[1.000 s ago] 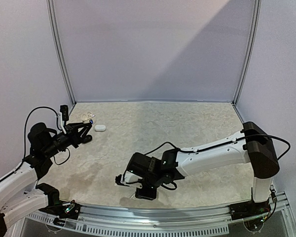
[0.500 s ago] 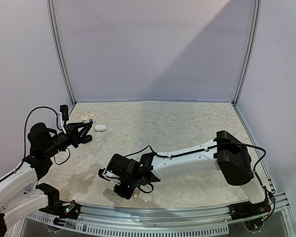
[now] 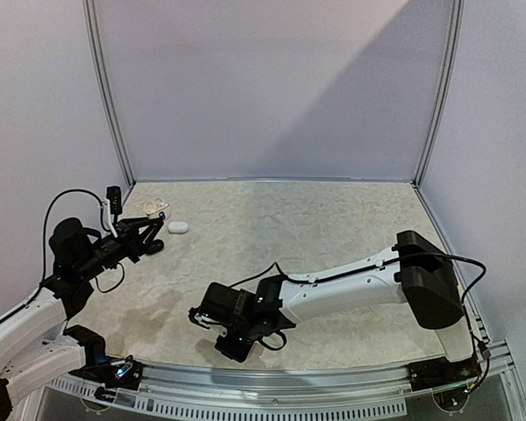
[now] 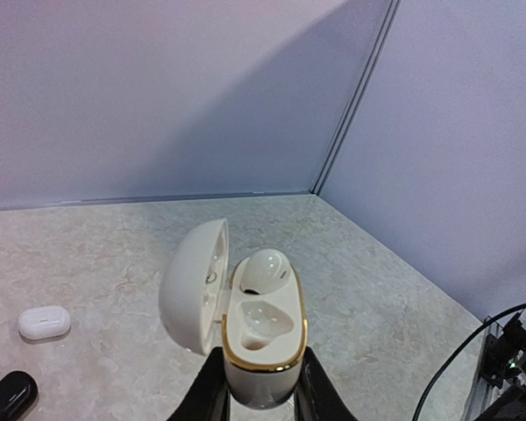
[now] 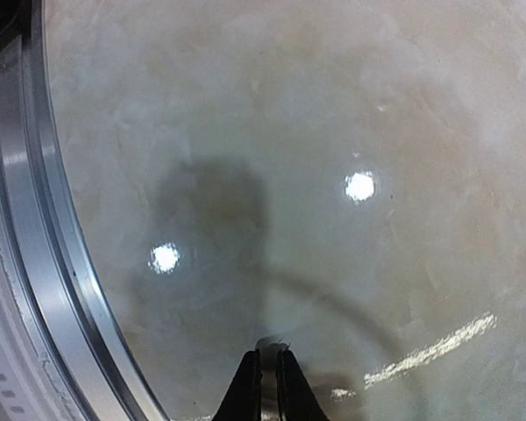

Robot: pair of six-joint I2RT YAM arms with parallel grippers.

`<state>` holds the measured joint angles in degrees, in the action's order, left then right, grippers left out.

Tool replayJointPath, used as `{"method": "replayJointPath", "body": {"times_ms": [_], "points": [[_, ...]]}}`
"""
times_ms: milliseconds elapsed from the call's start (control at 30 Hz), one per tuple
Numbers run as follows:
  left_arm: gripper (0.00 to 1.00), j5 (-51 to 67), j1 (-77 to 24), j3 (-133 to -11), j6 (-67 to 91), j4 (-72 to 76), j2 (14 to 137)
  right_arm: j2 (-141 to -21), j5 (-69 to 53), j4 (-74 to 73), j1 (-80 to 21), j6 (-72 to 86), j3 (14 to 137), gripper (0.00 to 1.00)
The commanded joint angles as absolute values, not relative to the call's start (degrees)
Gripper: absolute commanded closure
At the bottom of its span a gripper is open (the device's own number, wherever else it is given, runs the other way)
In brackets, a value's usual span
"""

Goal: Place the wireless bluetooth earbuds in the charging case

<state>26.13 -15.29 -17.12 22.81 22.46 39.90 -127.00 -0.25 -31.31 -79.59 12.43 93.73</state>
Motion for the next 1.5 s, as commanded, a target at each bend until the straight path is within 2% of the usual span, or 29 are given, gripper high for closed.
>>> {"method": "replayJointPath", "body": {"times_ms": [0,400,733,1467], "points": [[1.00,25.76,-15.91,-16.56,23.18,23.82,40.07,-124.49,1.92,-37.65,-80.34,13.54,90.76,0.93],[1.00,25.75,-15.93,-16.61,23.43,23.95,40.08,-121.25,4.00,-42.30,-80.57,12.35,88.50,0.93],[1.00,25.84,-16.03,-16.61,23.42,24.08,40.14,-121.94,0.64,-44.00,-83.82,4.34,90.62,0.89],[1.00,25.55,-16.20,-16.53,23.56,23.83,40.35,-117.69,8.75,-49.16,-83.73,10.98,85.85,0.89]]}}
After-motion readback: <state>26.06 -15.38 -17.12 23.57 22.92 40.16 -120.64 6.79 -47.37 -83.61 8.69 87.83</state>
